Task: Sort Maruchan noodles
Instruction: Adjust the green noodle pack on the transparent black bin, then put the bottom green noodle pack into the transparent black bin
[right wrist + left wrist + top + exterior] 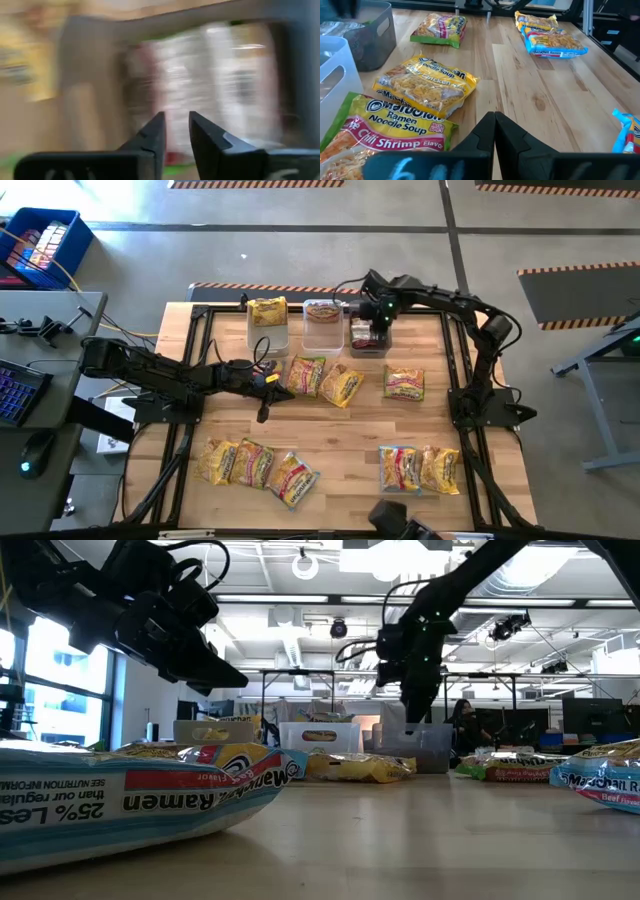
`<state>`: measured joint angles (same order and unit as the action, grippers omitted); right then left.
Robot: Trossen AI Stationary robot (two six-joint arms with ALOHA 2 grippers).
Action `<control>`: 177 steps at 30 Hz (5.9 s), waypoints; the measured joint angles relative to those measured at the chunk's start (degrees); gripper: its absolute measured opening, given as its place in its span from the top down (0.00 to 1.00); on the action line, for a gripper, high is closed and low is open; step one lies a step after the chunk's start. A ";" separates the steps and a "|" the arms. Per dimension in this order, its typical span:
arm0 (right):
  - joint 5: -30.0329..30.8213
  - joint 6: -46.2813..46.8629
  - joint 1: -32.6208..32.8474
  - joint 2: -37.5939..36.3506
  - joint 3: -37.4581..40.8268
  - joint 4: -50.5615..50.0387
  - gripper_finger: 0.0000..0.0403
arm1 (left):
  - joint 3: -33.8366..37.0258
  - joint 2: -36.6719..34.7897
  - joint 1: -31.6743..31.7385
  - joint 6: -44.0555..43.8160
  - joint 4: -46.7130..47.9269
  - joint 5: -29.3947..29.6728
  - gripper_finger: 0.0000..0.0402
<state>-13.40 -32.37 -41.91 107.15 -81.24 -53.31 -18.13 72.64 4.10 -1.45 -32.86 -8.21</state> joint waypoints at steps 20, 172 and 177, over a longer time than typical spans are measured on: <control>10.19 3.03 2.29 6.76 1.39 6.52 0.97 | 0.00 0.00 -0.07 -1.31 0.06 -0.02 1.00; 5.84 51.63 36.68 -12.06 32.49 76.57 0.36 | -14.64 -6.64 -12.94 -9.88 21.55 30.48 1.00; 5.45 51.84 37.88 -8.78 27.20 76.42 0.36 | -14.64 -6.64 -12.57 -11.67 21.35 31.35 1.00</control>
<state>-7.95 19.46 -4.03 98.37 -54.04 23.11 -32.77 66.00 -8.47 -13.13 -11.51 23.14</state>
